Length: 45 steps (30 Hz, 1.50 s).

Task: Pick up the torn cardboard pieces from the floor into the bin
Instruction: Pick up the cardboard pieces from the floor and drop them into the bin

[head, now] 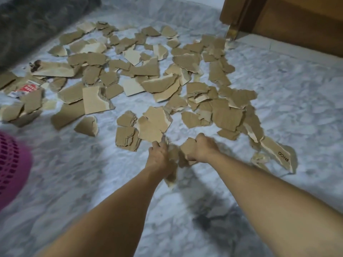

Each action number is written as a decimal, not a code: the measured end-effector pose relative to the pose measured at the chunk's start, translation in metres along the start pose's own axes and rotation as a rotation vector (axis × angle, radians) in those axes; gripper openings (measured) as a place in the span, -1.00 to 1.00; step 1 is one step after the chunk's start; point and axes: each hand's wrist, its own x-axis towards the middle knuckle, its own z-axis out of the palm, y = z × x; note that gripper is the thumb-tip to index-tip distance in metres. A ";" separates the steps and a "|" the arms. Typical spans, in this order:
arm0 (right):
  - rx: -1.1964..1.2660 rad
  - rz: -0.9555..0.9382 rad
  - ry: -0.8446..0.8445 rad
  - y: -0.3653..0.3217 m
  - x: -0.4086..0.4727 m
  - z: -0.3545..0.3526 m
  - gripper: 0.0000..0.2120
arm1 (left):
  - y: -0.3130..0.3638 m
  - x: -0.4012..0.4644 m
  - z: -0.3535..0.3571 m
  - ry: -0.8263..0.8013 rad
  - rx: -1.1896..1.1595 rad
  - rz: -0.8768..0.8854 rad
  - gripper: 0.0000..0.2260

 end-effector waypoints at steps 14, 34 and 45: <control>-0.208 0.177 0.037 0.118 0.021 -0.111 -0.54 | 0.061 0.037 -0.011 -0.010 -0.111 0.003 -0.73; 0.646 0.164 0.119 0.165 0.043 -0.110 -0.70 | 0.015 0.109 -0.054 0.167 0.094 -0.179 -0.62; 0.650 0.405 0.305 0.139 0.103 -0.093 0.02 | -0.034 0.113 -0.063 0.323 -0.011 -0.728 0.39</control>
